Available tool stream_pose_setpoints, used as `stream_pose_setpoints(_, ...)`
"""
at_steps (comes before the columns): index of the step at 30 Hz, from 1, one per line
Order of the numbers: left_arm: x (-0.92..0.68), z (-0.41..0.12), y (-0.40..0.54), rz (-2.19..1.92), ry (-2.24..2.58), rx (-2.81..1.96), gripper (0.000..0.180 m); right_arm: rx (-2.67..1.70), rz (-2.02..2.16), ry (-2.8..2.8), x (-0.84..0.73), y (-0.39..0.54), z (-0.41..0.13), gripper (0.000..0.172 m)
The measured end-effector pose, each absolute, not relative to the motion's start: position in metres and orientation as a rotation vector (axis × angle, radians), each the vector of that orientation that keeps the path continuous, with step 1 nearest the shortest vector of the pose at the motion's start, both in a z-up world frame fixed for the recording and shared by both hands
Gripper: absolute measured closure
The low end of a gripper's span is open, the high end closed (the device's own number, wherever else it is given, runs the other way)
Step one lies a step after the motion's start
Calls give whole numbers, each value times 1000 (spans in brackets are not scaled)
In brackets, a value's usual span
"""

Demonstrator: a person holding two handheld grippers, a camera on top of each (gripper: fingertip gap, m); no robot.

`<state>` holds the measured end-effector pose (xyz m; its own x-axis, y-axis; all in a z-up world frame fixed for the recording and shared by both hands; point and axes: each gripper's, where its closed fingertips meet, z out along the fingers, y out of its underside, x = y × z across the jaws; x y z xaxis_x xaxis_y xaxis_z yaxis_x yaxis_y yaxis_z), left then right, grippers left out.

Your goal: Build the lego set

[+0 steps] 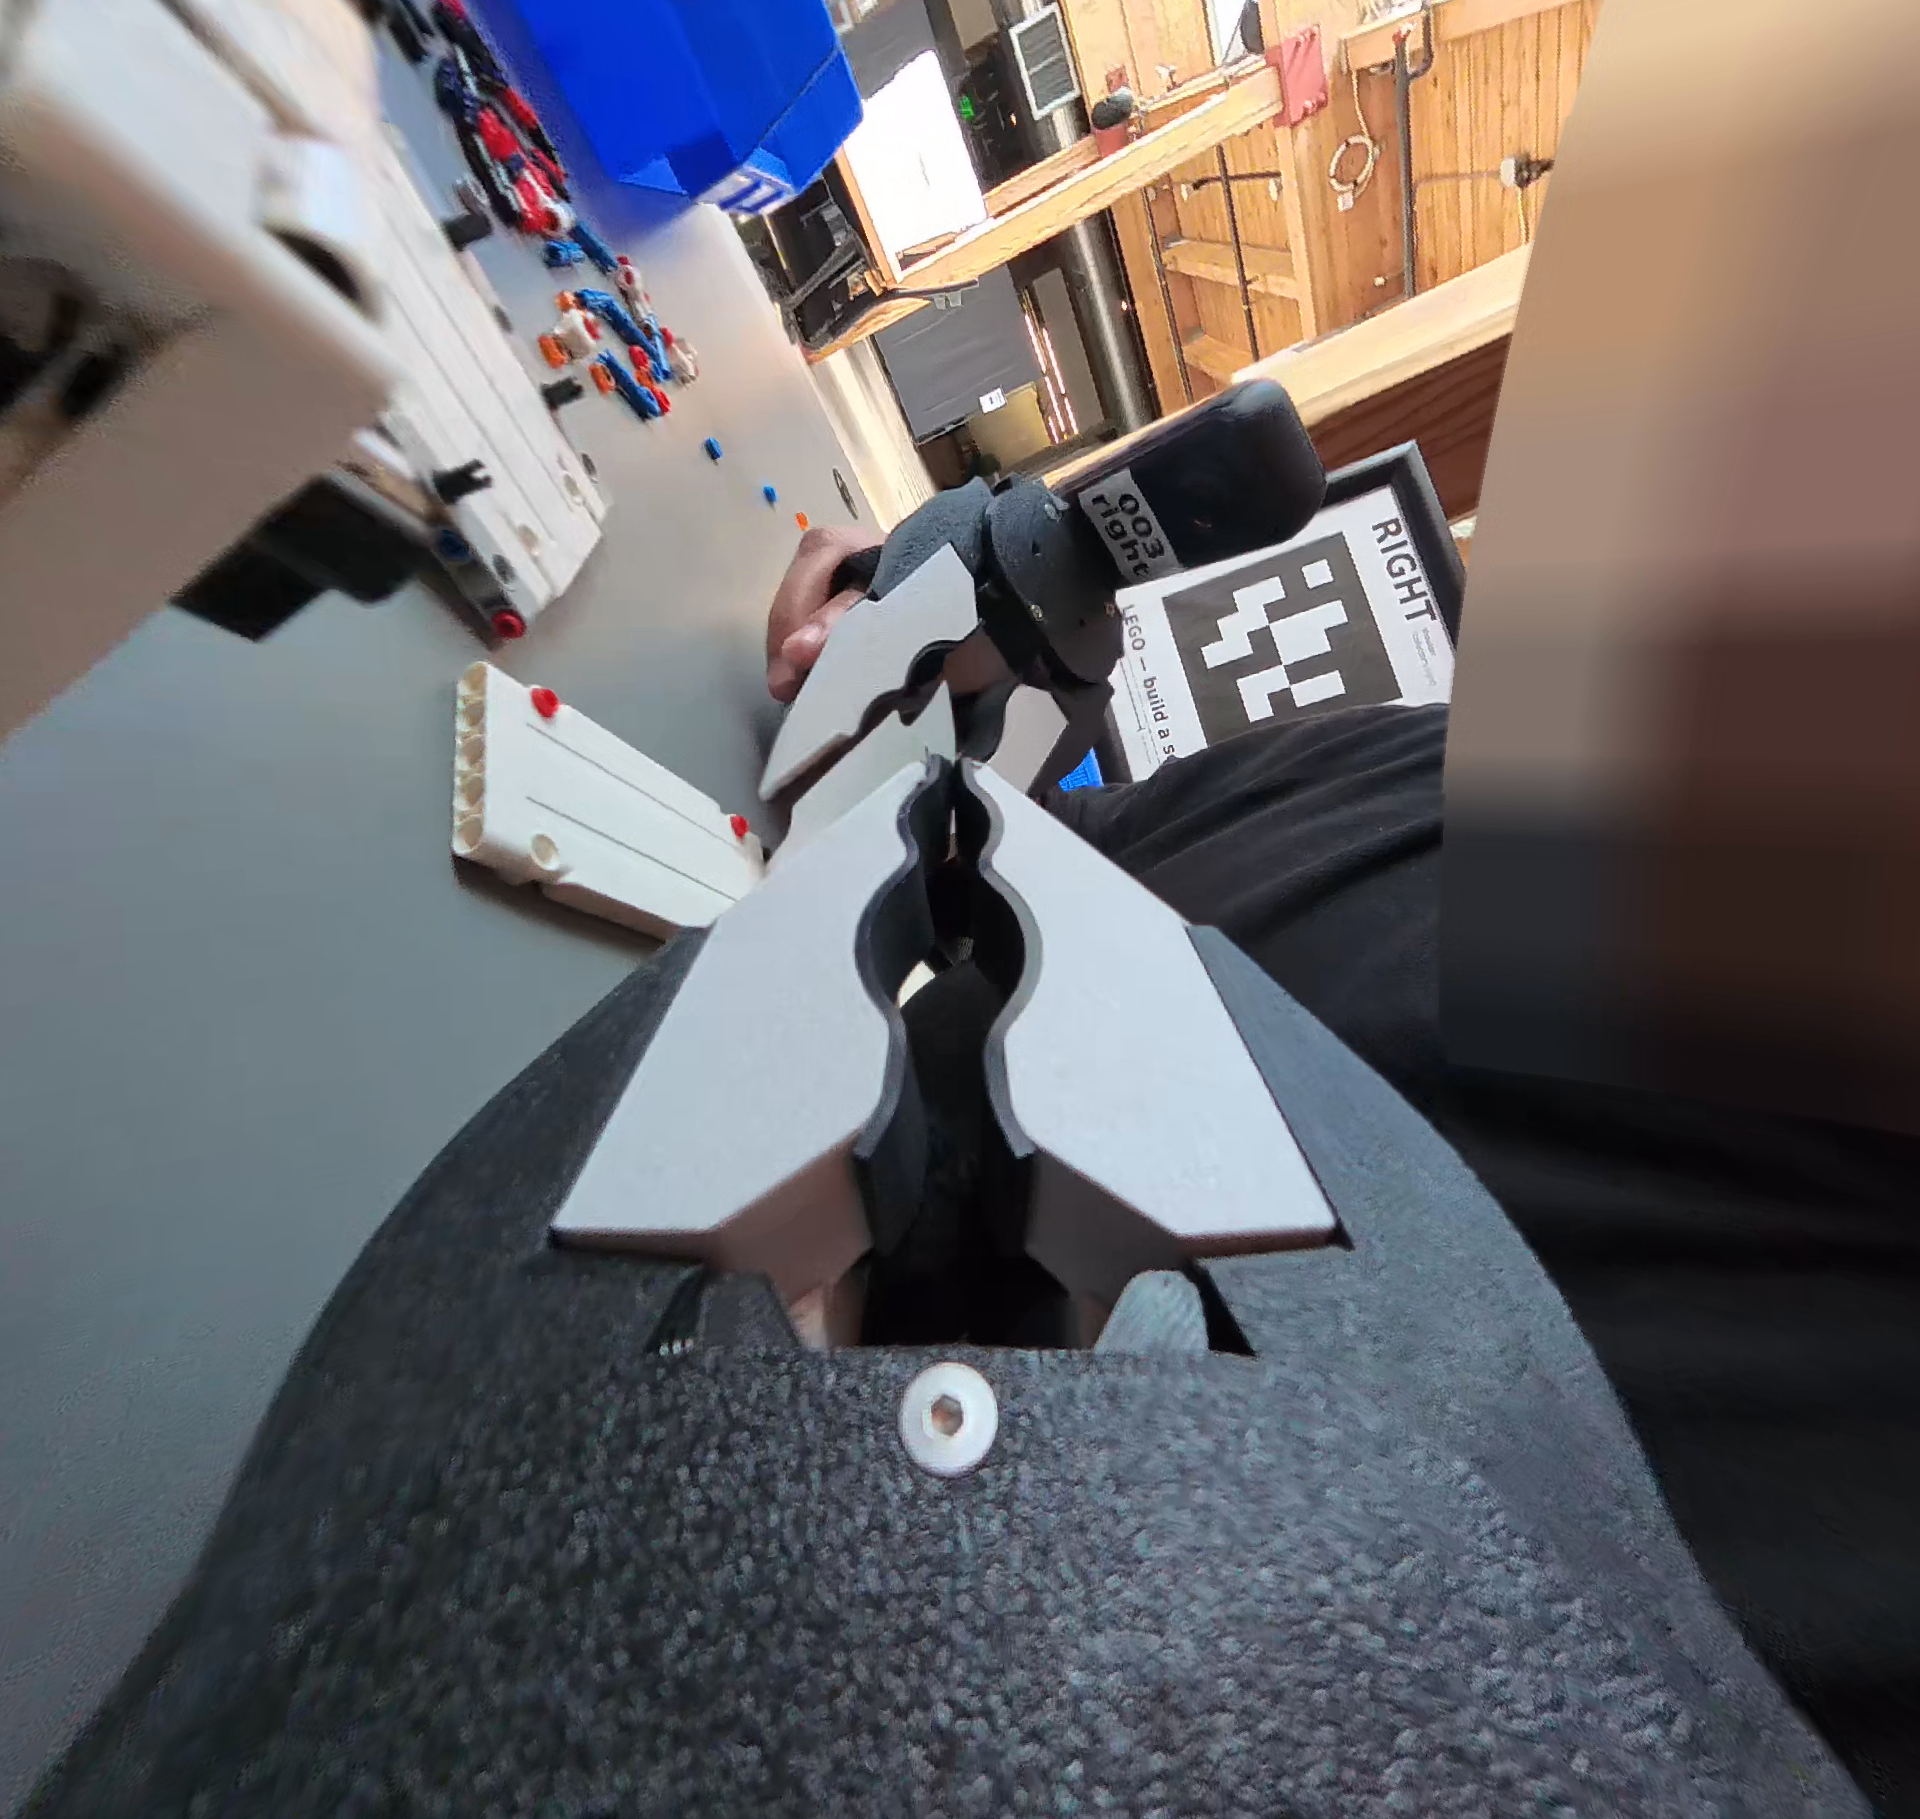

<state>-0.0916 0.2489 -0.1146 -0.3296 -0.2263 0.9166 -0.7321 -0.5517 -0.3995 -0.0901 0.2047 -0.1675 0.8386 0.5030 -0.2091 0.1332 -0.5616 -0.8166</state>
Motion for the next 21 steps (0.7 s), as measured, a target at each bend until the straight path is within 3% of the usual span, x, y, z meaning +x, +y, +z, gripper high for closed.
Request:
stream_pose_setpoints(1, -94, -113, 246, 1949, -1256, 1528, 180, -2143, 510, -483, -91, 205, -169, 138)
stream_pose_setpoints(6, -99, -108, 236, 1961, -1316, 1499, 180, -2123, 280, -540, -95, 217, -171, 126)
stream_pose_setpoints(21, -102, -94, 226, 1993, -1430, 1479, 180, -2174, 132, -648, -100, 223, -185, 126)
